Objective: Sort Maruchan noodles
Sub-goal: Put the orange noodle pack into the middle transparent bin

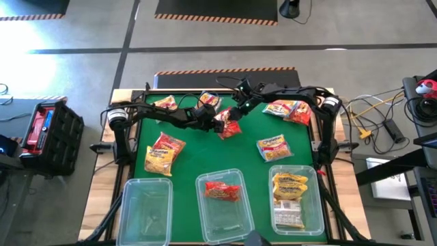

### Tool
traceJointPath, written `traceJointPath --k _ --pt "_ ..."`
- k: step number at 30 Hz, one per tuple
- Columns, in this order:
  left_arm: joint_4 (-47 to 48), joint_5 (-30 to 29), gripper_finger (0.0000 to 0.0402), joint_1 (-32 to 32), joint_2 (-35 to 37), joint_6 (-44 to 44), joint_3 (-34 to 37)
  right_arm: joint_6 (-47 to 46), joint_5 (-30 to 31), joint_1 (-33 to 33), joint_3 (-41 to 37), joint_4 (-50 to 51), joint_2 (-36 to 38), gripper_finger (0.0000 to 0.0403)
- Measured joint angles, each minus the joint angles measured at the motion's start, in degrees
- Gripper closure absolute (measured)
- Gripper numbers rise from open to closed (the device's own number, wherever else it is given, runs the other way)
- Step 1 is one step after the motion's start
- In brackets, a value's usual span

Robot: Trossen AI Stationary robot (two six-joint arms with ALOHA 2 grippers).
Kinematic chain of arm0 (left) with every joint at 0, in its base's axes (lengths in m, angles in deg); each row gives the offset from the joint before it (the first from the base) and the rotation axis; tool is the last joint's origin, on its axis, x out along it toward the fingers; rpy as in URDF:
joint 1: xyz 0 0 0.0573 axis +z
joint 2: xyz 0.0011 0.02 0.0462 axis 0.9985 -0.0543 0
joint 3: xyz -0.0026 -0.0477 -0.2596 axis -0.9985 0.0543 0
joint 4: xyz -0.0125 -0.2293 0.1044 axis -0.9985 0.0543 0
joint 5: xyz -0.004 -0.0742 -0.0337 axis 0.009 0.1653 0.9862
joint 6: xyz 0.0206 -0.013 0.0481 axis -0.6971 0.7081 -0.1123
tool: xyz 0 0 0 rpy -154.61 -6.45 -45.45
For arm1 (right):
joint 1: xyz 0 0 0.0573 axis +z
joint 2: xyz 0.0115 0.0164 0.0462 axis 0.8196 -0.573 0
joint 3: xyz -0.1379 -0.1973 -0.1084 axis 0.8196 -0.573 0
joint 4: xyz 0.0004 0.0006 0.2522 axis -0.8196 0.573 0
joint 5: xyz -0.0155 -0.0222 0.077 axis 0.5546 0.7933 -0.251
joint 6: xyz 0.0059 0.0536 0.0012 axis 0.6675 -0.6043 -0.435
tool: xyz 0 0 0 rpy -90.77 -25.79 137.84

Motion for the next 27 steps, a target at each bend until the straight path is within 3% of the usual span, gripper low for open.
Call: traceJointPath --k 10,27 --pt "-0.3 -0.2 0.0171 0.0 0.0 0.8 0.1 -0.2 0.4 1.1 -0.1 -1.8 -0.9 0.0175" --pt "1.2 -0.6 0.0171 -0.1 5.2 -2.0 0.6 1.9 -0.7 1.0 -0.2 -0.7 -0.8 0.0306"
